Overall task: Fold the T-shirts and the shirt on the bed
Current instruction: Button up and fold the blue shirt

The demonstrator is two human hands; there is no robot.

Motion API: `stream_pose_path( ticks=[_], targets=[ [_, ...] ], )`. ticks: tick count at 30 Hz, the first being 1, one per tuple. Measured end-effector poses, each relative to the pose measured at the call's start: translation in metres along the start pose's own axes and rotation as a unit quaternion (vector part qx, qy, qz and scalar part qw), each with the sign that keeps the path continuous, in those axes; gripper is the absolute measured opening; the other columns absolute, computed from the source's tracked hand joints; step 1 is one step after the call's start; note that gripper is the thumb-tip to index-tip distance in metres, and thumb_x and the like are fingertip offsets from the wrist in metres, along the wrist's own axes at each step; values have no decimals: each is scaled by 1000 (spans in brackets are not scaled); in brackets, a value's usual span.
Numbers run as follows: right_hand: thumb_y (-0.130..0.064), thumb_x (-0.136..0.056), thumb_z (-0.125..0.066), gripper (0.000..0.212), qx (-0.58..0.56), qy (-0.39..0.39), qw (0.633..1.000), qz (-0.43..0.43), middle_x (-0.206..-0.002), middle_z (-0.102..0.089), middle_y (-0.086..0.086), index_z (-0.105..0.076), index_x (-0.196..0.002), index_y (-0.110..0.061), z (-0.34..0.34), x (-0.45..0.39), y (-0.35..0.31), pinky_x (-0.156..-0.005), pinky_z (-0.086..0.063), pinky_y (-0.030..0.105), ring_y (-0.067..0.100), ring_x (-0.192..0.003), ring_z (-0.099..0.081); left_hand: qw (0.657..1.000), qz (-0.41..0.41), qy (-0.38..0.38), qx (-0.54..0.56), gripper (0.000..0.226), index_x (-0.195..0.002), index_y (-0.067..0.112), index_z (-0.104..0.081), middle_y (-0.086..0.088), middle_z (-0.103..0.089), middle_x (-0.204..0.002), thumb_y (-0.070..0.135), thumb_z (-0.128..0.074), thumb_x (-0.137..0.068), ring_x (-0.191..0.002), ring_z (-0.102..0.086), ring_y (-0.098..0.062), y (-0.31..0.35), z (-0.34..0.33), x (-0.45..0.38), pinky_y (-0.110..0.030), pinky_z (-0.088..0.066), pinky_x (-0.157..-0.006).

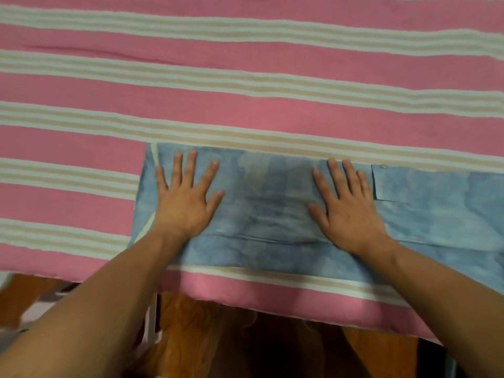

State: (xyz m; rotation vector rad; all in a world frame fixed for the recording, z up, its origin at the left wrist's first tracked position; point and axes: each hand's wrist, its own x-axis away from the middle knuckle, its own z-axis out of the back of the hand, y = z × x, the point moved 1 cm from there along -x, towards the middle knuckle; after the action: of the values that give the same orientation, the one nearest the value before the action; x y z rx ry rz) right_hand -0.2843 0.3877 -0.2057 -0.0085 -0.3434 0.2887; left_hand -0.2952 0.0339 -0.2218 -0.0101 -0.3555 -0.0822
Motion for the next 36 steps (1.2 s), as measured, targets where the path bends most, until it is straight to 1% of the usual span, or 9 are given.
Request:
stream_pose_path(
  ticks=[4,8,14,18,22,24,29,30,36],
  targets=[
    [-64,-99,-21,75,-10,17,1000,-17,-169,3,10,-14,-162,-24,17,2,-15,-124,0,56,34,-155,9,981,160,-93,54,71,-156,47,17,-4,16,-170,76,-3,-93,-156,14,-30,-68,14,29,-63,2,-122],
    [-62,-96,-36,73,-34,87,992,82,-167,-16,13,-28,-158,-24,19,-3,-81,-121,-13,60,40,-154,-10,946,263,-58,180,82,-159,32,-8,-14,-16,-163,71,-41,-94,-147,-19,-41,-60,39,41,-63,-27,-113],
    [-63,-98,-37,72,-1,35,993,111,-167,-16,11,-31,-158,-24,-13,-10,-111,-121,-14,61,38,-155,-4,817,407,-108,394,86,-132,4,-41,-13,-59,-123,59,-79,-77,-110,-62,-39,-60,42,42,-48,-52,-95],
    [-65,-96,-29,75,-14,-37,992,116,-168,-10,10,-24,-160,-27,2,-8,-112,-122,-7,59,37,-155,2,707,355,-195,579,36,-119,0,-66,-16,-76,-105,15,-77,-88,-92,-75,-33,-67,72,40,-45,-59,-87],
    [-70,-87,-19,84,-158,-118,977,80,-169,4,1,-12,-161,-31,42,-10,-110,-125,4,46,25,-155,9,829,208,-92,510,23,-103,16,-68,-7,-76,-94,1,-67,-85,-85,-73,-27,-22,136,45,-38,-58,-76],
    [-58,-98,-40,72,-369,-132,920,6,-167,-14,-2,-22,-160,-26,66,-9,-100,-125,-6,32,14,-154,-9,900,102,-54,420,28,-105,24,-61,-2,-73,-93,7,-63,-83,-86,-68,-29,24,157,58,-38,-54,-72],
    [-55,-97,-51,38,-800,-149,538,-220,-129,-62,-14,-64,-125,-33,90,3,-49,-100,-41,30,9,-118,-57,969,10,-66,238,64,-151,32,-31,-11,-69,-109,16,-52,-92,-94,-67,-35,151,127,71,-34,-46,-71],
    [-51,-100,-49,33,-813,-149,509,-241,-121,-67,-11,-65,-118,-29,89,5,-40,-95,-43,32,12,-108,-61,974,12,-75,214,66,-155,28,-26,-10,-69,-110,17,-50,-95,-94,-68,-31,170,110,68,-35,-49,-73],
    [-36,-89,-69,57,-686,-110,643,-321,-118,-69,6,-50,-139,-17,67,-7,-39,-84,-55,35,20,-103,-68,980,-25,-130,147,90,-160,24,17,-8,-72,-105,24,-50,-99,-86,-71,-26,198,47,69,-36,-52,-70]
  ],
)
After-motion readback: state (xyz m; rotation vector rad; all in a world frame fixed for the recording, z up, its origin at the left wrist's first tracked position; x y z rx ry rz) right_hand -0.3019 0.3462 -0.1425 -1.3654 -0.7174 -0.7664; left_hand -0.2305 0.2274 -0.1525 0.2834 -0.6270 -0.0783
